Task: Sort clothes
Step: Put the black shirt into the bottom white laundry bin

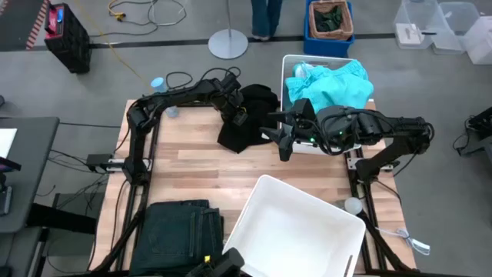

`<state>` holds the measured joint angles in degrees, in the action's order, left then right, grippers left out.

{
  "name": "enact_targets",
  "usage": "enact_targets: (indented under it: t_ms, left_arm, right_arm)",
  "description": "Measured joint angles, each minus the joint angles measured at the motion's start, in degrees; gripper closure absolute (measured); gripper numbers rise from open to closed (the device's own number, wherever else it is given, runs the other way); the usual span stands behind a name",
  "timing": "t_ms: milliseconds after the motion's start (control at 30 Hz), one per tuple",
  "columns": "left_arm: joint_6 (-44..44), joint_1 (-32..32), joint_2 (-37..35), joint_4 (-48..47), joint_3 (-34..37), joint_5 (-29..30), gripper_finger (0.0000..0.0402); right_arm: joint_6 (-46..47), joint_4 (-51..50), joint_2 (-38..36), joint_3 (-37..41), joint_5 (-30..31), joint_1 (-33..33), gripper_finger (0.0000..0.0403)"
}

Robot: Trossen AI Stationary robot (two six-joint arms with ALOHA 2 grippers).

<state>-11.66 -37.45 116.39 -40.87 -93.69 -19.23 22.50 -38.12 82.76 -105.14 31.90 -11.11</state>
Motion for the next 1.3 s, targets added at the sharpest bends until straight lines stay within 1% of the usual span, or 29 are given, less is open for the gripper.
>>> enact_targets:
  t_ms: [67,167,300,433,500,600,800,933,1067,1167,1300]
  left_arm:
    - [1.18,0.37,-1.47,-0.27,0.00,0.27,0.0398]
    - [3.35,1.24,-5.21,-0.66,-0.19,2.83,0.0399]
    - [6.36,2.30,-12.55,0.39,-0.33,6.21,0.0400]
    - [8.40,3.36,-20.80,2.65,-0.33,6.11,0.0401]
    - [8.99,4.09,-25.51,4.82,-0.33,4.92,0.0401]
    - [7.98,5.40,-32.26,9.59,-0.35,1.32,0.0401]
    - [-0.37,9.11,-41.97,23.76,-0.35,-6.68,0.0401]
    - [-7.30,12.80,-45.18,33.97,-0.39,-9.29,0.0401]
    - [-13.25,17.04,-46.04,44.35,-0.39,-11.55,0.0401]
    - [-16.42,20.62,-46.03,51.25,-0.39,-12.01,0.0401]
    - [-18.28,24.87,-45.45,58.82,-0.39,-12.01,0.0401]
  right_arm:
    - [-0.02,-0.01,0.00,0.00,0.00,0.00,0.0127]
    - [-0.26,-0.01,0.00,0.02,0.00,0.00,0.0127]
    - [-0.50,-0.22,0.00,0.01,0.02,0.00,0.0126]
    - [-2.30,0.19,0.00,0.02,0.04,0.00,0.0126]
    - [-3.21,0.60,0.00,0.01,0.07,0.00,0.0126]
    - [-4.87,1.24,0.00,0.00,0.54,0.00,0.0126]
    - [-8.48,3.27,0.00,0.01,1.14,0.70,0.0126]
    - [-13.27,7.44,-0.90,0.02,1.16,0.70,0.0126]
    - [-16.04,10.49,-2.96,0.02,1.14,-0.23,0.0126]
    - [-16.55,10.36,-4.23,0.02,1.14,-1.16,0.0126]
    - [-16.56,9.46,-4.72,0.02,1.12,-2.62,0.0126]
